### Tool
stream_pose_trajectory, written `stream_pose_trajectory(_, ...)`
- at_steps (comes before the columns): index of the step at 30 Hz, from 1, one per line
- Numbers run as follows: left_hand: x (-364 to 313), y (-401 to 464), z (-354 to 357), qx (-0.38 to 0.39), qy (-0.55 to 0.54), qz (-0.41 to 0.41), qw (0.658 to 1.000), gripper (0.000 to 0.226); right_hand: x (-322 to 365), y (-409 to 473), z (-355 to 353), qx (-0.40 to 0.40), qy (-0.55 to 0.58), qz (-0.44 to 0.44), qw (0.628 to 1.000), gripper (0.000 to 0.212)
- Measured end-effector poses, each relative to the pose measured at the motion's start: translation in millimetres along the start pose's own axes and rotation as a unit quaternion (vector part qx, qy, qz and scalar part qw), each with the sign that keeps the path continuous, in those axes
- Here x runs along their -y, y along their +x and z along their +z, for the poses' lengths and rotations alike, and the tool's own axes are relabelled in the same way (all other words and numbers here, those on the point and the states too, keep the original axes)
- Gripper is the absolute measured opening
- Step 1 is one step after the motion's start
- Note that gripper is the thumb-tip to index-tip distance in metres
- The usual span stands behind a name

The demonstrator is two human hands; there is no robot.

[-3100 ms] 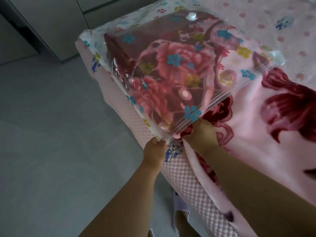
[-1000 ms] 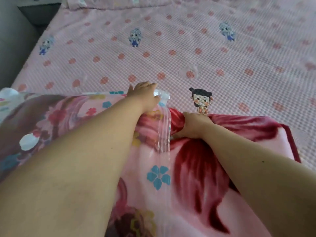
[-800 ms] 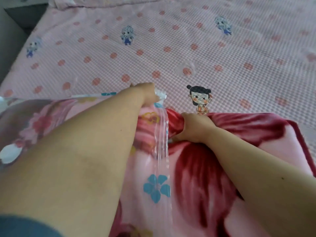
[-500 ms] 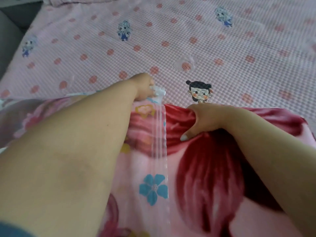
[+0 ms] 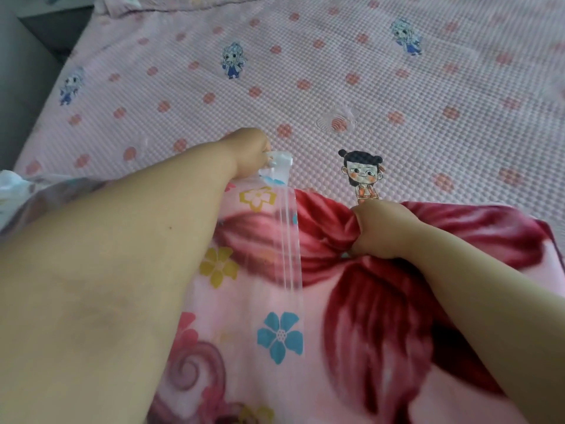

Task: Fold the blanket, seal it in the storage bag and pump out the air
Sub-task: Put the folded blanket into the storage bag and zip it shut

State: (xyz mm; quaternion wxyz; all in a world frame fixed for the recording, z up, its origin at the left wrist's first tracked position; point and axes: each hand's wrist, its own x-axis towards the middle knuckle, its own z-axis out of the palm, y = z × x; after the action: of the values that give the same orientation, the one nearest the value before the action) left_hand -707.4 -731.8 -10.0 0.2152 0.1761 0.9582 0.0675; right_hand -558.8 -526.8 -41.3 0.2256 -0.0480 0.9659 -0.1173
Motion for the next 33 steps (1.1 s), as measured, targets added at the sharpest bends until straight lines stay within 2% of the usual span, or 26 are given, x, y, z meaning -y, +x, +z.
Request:
stream_pose_trajectory(3,-6.0,-1.7,0.7,-0.032,-0.039,0.008,0.999,0.045,8.8,-3.5,-3.8,-0.040,0.003,-0.010,0.999,0.035)
stream_pose_trajectory(8,-17.1,-5.5,-7.8,-0.057,-0.053,0.023,0.997,0.047,29.5,3.6,-14.7,-0.092,-0.003,-0.036,0.995,0.028)
stream_pose_trajectory(11,-26.5,-4.6,-15.1,-0.059,-0.030,0.038,0.997,0.045,59.9,17.0,-21.3,-0.154,-0.018,-0.073,0.985,0.015)
stream_pose_trajectory(14,-22.2,-6.3,-26.4,-0.060,0.005,0.044,0.997,0.045,90.6,28.8,-15.9,-0.202,0.008,-0.088,0.975,0.014)
stream_pose_trajectory(16,-13.6,-10.8,-32.5,-0.066,0.010,0.038,0.997,0.042,87.8,34.2,-7.5,-0.228,0.043,-0.069,0.970,0.019)
stream_pose_trajectory(17,-9.3,-12.4,-33.3,-0.068,0.010,0.036,0.997,0.041,81.3,32.9,-3.9,-0.229,0.051,-0.050,0.971,0.030)
stream_pose_trajectory(19,-2.2,-14.3,-31.6,-0.069,0.009,0.024,0.997,0.042,67.1,20.3,3.1,-0.229,0.053,-0.004,0.972,0.065)
stream_pose_trajectory(20,-0.2,-13.9,-29.8,-0.069,0.006,0.019,0.997,0.042,64.2,10.3,6.3,-0.253,0.050,0.009,0.966,0.075)
stream_pose_trajectory(23,-2.5,-12.8,-28.4,-0.059,-0.016,0.010,0.998,0.020,74.0,-20.8,29.6,-0.328,0.026,0.000,0.944,0.074)
stream_pose_trajectory(26,-15.1,-18.4,-26.1,-0.083,-0.047,-0.022,0.995,0.036,81.8,-30.2,63.2,-0.265,0.002,-0.054,0.963,0.069)
stream_pose_trajectory(30,-40.1,-49.9,7.1,-0.147,0.035,-0.048,0.987,0.053,74.3,-18.1,72.9,-0.138,-0.041,-0.049,0.988,0.088)
stream_pose_trajectory(33,-61.2,-87.5,55.5,-0.093,0.030,-0.110,0.989,0.070,72.4,-12.8,72.3,-0.104,-0.054,-0.054,0.992,0.094)
